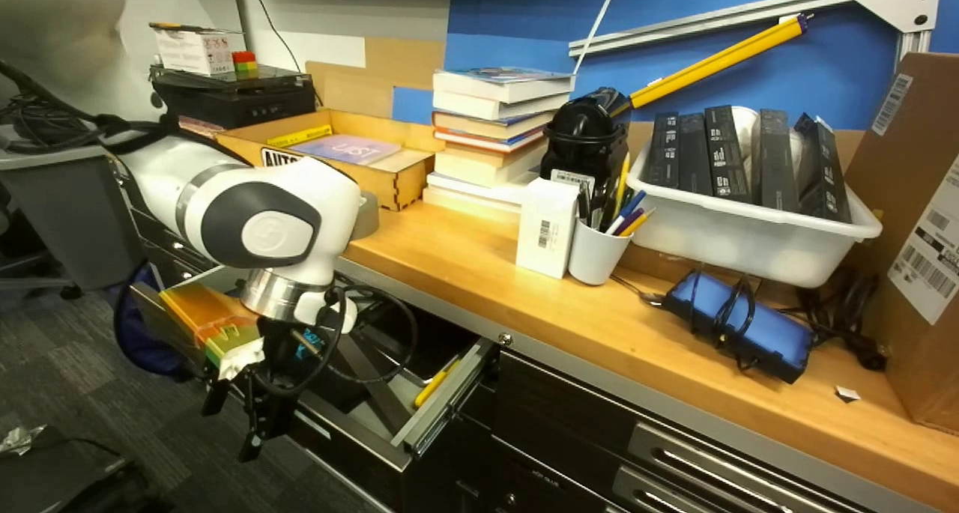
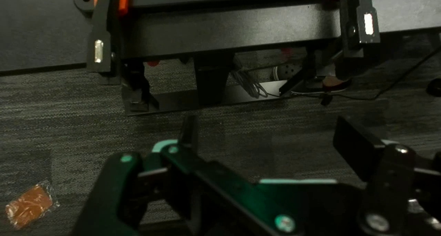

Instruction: Pick up the blue object from the counter and put it in the open drawer and close it

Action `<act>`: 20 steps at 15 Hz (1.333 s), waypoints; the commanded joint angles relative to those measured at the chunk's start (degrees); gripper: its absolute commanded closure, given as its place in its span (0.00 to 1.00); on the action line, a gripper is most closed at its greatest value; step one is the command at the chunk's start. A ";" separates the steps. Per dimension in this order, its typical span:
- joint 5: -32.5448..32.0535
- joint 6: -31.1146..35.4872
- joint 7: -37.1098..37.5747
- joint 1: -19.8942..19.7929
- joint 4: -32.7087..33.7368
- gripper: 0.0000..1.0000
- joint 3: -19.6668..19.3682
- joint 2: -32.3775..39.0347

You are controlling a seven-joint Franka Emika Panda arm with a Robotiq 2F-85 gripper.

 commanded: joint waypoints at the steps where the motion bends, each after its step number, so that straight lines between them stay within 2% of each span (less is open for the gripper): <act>1: 4.97 3.75 2.65 -1.74 3.72 0.00 -0.74 1.79; 5: 6.46 7.25 8.07 -2.60 8.62 0.00 -1.72 3.31; 9: 3.43 12.93 19.36 -1.78 11.95 0.00 -3.05 5.59; 13: 2.06 12.83 24.38 -1.57 15.41 0.00 -3.63 8.51; 20: -0.26 18.08 37.92 -0.03 15.93 0.00 -6.05 8.42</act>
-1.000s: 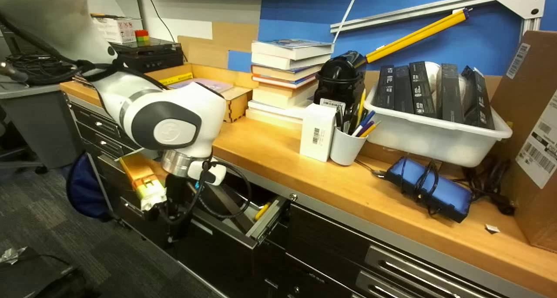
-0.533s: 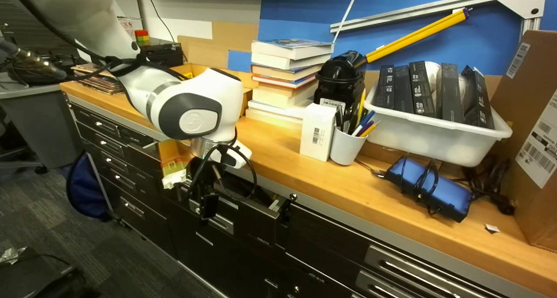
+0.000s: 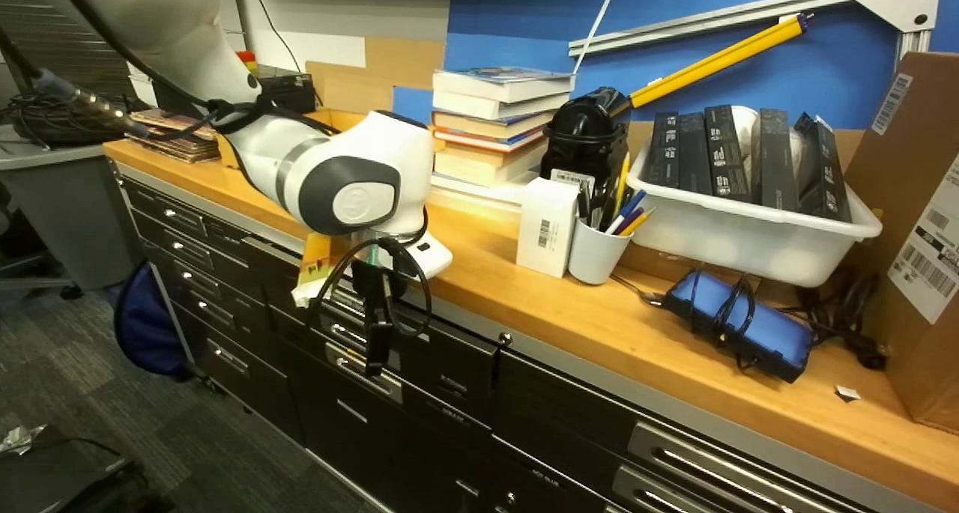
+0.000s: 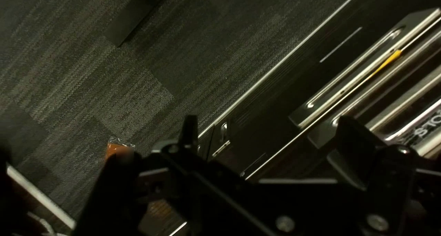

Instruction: Pick up the blue object from the counter and put it in the open drawer and close it

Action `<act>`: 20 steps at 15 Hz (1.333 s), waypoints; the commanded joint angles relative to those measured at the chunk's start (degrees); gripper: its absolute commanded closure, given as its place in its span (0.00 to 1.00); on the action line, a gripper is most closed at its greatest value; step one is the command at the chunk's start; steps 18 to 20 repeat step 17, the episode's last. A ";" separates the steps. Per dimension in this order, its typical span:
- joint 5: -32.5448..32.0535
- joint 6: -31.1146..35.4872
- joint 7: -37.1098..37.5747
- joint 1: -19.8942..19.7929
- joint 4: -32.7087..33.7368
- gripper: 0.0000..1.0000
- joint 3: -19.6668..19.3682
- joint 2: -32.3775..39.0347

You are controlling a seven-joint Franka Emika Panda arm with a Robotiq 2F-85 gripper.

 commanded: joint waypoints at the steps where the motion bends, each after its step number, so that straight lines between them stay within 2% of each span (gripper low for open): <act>1: -2.56 4.77 8.13 2.02 0.41 0.00 -2.06 1.03; 4: -3.24 5.20 9.64 2.33 -2.41 0.00 -1.75 -2.03; 7: -6.52 2.83 3.59 2.53 -6.35 0.00 -0.86 -9.37; 10: -12.06 -3.84 0.53 3.23 -8.43 0.00 0.51 -18.03; 14: -14.05 -16.66 -6.55 3.34 -5.51 0.00 5.11 -27.85; 15: -13.40 -18.18 -9.09 3.42 -4.36 0.00 6.07 -29.16; 16: -12.61 -14.73 -5.55 1.87 -5.02 0.00 5.99 -24.89; 20: -12.48 -15.84 -5.88 1.86 -4.83 0.00 6.71 -26.69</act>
